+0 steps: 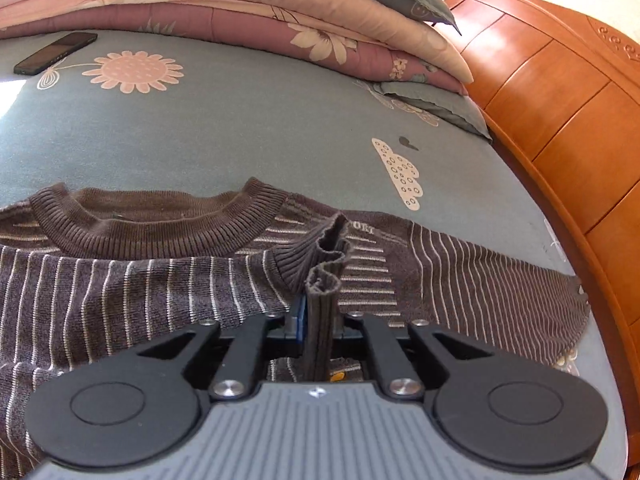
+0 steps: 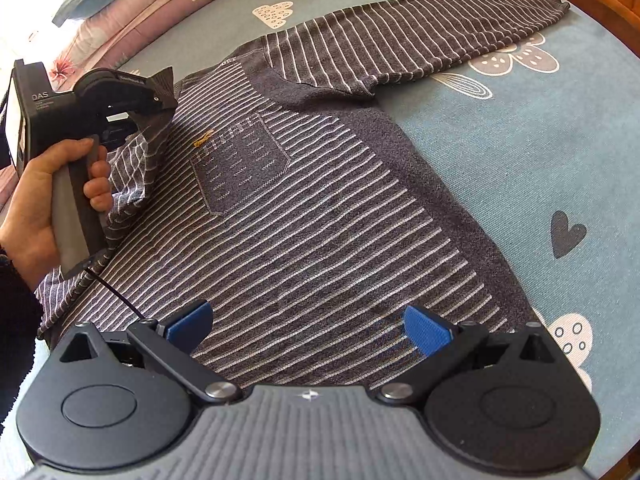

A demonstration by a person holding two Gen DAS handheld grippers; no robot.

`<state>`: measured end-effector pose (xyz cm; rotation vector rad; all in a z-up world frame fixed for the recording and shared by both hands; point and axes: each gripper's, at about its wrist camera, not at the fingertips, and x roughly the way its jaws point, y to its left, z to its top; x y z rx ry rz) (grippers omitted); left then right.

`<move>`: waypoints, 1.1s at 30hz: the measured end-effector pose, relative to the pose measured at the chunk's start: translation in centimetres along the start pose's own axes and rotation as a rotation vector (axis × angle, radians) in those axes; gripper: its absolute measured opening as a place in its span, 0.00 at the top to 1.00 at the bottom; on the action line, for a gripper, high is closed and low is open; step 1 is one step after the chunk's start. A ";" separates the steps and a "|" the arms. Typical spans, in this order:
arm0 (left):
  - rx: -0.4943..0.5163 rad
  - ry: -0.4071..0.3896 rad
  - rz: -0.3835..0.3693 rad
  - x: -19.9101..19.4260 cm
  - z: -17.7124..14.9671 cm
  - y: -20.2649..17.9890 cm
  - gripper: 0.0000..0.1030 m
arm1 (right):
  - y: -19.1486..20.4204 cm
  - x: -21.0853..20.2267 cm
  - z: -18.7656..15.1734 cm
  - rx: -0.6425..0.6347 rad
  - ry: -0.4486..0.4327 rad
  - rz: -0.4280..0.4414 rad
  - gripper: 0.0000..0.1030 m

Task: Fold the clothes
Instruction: 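Lay the held sleeve across the sweater body and open the left gripper, then move the open right gripper to the folded sleeve cuff on the body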

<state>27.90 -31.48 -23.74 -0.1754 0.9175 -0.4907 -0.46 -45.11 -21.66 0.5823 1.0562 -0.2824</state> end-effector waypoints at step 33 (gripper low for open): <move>0.192 -0.024 0.388 -17.4 -13.8 14.6 0.62 | 9.9 8.2 11.4 0.086 -0.036 0.328 0.16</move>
